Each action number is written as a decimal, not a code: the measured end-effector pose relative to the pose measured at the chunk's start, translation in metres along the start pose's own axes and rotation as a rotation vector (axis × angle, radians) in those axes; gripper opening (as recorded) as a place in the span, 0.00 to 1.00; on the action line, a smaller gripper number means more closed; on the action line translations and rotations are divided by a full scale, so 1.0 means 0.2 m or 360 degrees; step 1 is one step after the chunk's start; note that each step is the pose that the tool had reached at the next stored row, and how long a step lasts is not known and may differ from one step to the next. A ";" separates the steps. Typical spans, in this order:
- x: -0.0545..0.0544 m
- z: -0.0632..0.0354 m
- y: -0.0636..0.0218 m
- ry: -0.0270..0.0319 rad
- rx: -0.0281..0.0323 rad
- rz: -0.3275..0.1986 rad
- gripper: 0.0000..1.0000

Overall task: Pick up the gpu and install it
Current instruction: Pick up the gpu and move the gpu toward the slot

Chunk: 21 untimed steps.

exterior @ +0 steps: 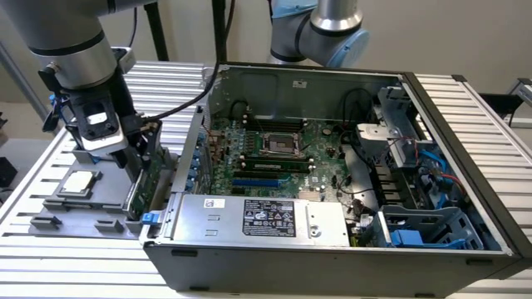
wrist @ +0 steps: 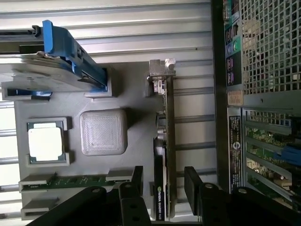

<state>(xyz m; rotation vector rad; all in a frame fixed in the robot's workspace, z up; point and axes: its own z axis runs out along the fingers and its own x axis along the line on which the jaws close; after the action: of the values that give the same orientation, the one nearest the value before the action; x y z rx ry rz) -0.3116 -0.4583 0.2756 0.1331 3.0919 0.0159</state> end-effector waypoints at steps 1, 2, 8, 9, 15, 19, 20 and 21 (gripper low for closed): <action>0.00 0.009 0.000 -0.00003 0.00000 0.0002 0.48; 0.00 0.018 0.000 -0.00006 0.00001 0.0004 0.48; 0.00 0.072 0.000 -0.00015 0.00008 0.0021 0.48; 0.00 0.081 0.001 -0.00016 0.00011 0.0028 0.48; 0.01 0.132 0.027 -0.00026 0.00021 0.0051 0.48; 0.01 0.162 0.030 -0.00173 0.00007 0.0051 0.48; 0.01 0.170 0.030 -0.00212 0.00006 0.0052 0.48; 0.01 0.178 0.030 -0.00252 0.00002 0.0052 0.48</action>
<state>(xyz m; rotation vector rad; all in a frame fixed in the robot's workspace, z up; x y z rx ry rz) -0.3117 -0.4518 0.2400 0.1824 3.0737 0.0157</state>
